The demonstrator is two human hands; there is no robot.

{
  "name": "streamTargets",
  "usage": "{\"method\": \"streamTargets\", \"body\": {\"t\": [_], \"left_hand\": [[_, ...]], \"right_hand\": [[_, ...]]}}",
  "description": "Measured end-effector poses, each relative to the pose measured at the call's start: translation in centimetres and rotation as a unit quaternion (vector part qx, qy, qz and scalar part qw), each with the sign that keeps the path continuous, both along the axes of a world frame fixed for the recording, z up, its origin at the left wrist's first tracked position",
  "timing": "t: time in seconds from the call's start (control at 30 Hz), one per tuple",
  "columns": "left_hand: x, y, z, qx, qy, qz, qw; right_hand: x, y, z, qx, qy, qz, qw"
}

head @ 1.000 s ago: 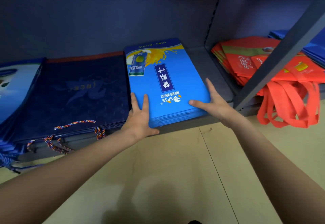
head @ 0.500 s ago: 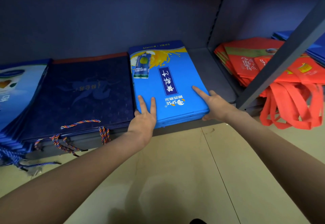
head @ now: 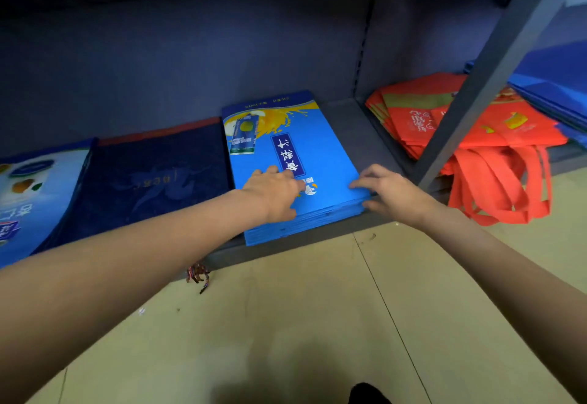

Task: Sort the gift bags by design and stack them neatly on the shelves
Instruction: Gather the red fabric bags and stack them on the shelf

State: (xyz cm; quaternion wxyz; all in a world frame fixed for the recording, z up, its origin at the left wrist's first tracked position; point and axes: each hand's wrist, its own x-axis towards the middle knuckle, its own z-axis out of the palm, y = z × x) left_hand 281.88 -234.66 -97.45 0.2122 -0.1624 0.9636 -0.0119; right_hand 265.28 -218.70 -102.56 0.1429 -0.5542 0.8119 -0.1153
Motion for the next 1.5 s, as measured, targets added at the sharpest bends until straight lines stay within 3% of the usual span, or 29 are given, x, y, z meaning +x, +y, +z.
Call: {"method": "streamTargets", "body": {"t": [0.17,0.27,0.33,0.43,0.53,0.63,0.73,0.8,0.9,1.0,1.07,1.13,1.2,1.37,1.5], "left_hand": [[-3.2,2.1,-0.9,0.047,0.093,0.020,0.994],[-6.0,3.7,-1.3,0.023,0.136,-0.102,0.985],[-7.5,5.2,-1.6,0.001,0.227,-0.206,0.952],[-9.4,7.1,-1.4,0.016,0.325,-0.270,0.906],[-11.3,8.9,-0.8,0.043,0.347,-0.310,0.884],[-14.1,10.8,-0.8,0.069,0.337,-0.319,0.883],[-17.1,14.1,-1.0,0.110,0.308,-0.314,0.892],[-19.3,16.4,-1.3,0.101,0.262,-0.288,0.915],[-23.3,18.4,-1.4,0.072,0.192,-0.186,0.961],[-27.3,18.9,-1.9,0.056,0.158,-0.064,0.984],[-29.7,18.8,-2.0,0.039,0.080,0.006,0.996],[-31.6,18.5,-2.2,0.040,-0.015,0.073,0.996],[-33.0,17.6,-2.5,0.060,-0.073,0.125,0.988],[-34.1,16.5,-3.3,0.026,-0.119,0.139,0.983],[-34.1,17.3,-3.1,-0.011,-0.151,0.173,0.973]], "right_hand": [[-1.6,5.0,1.9,-0.033,-0.014,-0.049,0.998],[-4.6,8.5,4.3,0.007,0.055,-0.033,0.998],[-6.7,10.5,6.2,0.023,0.097,-0.064,0.993],[-9.7,11.9,8.1,0.073,0.117,-0.128,0.982],[-12.3,12.4,8.3,0.154,0.119,-0.156,0.968],[-14.9,12.3,7.5,0.188,0.126,-0.191,0.955],[-17.6,13.0,5.4,0.215,0.141,-0.195,0.946],[-19.6,14.2,4.0,0.231,0.137,-0.204,0.941],[-24.1,15.8,3.3,0.222,0.120,-0.202,0.946],[-28.8,16.2,2.7,0.184,0.100,-0.177,0.962],[-31.2,16.0,2.1,0.202,0.125,-0.124,0.963],[-33.4,15.7,1.3,0.213,0.132,-0.076,0.965],[-35.6,15.2,1.0,0.217,0.079,-0.046,0.972],[-39.1,13.7,0.8,0.250,0.029,0.061,0.966],[-40.2,13.4,0.6,0.232,0.019,0.083,0.969]]}}
